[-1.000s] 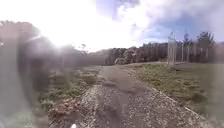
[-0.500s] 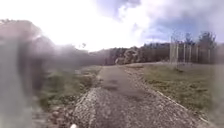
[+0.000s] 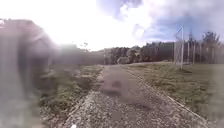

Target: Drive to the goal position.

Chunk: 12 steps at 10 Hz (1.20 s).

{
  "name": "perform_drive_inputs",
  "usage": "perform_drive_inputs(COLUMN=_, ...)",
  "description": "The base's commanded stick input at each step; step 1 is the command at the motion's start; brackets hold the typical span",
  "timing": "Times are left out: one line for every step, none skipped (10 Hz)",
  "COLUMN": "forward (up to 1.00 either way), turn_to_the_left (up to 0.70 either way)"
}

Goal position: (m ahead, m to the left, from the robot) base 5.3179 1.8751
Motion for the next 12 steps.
perform_drive_inputs(forward=0.7, turn_to_the_left=0.01)
perform_drive_inputs(forward=0.7, turn_to_the_left=0.01)
perform_drive_inputs(forward=0.7, turn_to_the_left=0.01)
perform_drive_inputs(forward=0.7, turn_to_the_left=0.0)
perform_drive_inputs(forward=0.7, turn_to_the_left=0.0)
perform_drive_inputs(forward=0.7, turn_to_the_left=-0.06)
perform_drive_inputs(forward=0.7, turn_to_the_left=-0.1)
perform_drive_inputs(forward=0.7, turn_to_the_left=-0.08)
perform_drive_inputs(forward=0.7, turn_to_the_left=-0.04)
perform_drive_inputs(forward=0.7, turn_to_the_left=0.0)
perform_drive_inputs(forward=0.7, turn_to_the_left=0.0)
perform_drive_inputs(forward=0.7, turn_to_the_left=0.0)
